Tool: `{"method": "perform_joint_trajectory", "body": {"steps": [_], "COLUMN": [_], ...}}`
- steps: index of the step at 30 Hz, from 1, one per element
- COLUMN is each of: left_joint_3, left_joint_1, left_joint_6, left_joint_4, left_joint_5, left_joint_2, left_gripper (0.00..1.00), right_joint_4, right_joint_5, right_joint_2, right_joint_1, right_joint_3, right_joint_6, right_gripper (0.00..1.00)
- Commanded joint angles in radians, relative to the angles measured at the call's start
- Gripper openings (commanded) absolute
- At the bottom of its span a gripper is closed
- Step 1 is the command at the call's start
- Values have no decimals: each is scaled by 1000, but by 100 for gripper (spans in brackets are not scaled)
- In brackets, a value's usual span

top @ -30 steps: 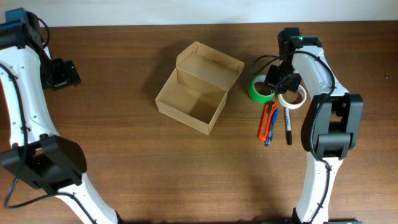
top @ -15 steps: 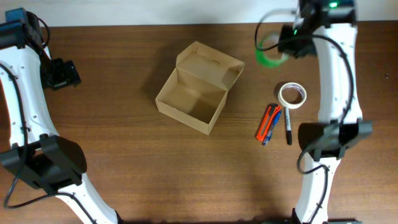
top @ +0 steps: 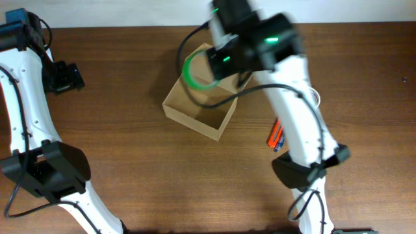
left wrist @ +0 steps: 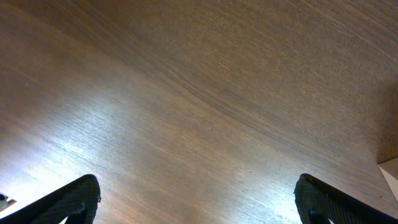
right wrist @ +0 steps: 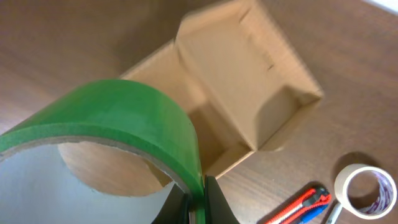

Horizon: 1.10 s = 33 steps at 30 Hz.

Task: Pack container
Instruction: 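Carry the green tape roll into the box and lower it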

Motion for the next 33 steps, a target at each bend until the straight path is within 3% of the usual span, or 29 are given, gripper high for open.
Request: {"method": "perform_joint_trajectory", "body": {"steps": [1, 8, 13, 20, 33], "left_joint_3": [-8, -8, -8, -8, -8], "left_joint_1": [3, 3, 3, 3, 3], "left_joint_6": [13, 13, 13, 13, 13], "left_joint_4": [0, -1, -1, -1, -1], "left_joint_5": [-3, -3, -3, -3, -3], "left_joint_2": [7, 7, 7, 7, 7], "left_gripper": [100, 100, 100, 100, 100], "right_joint_4": [37, 183, 295, 410, 467], "right_joint_5": [83, 66, 15, -15, -12], "right_joint_2": [13, 13, 13, 32, 143], "right_joint_1": [16, 8, 9, 9, 9], "right_joint_3": [-139, -414, -507, -528, -529], "right_joint_6": [-38, -58, -64, -90, -85], "right_gripper": [4, 4, 4, 4, 4]}}
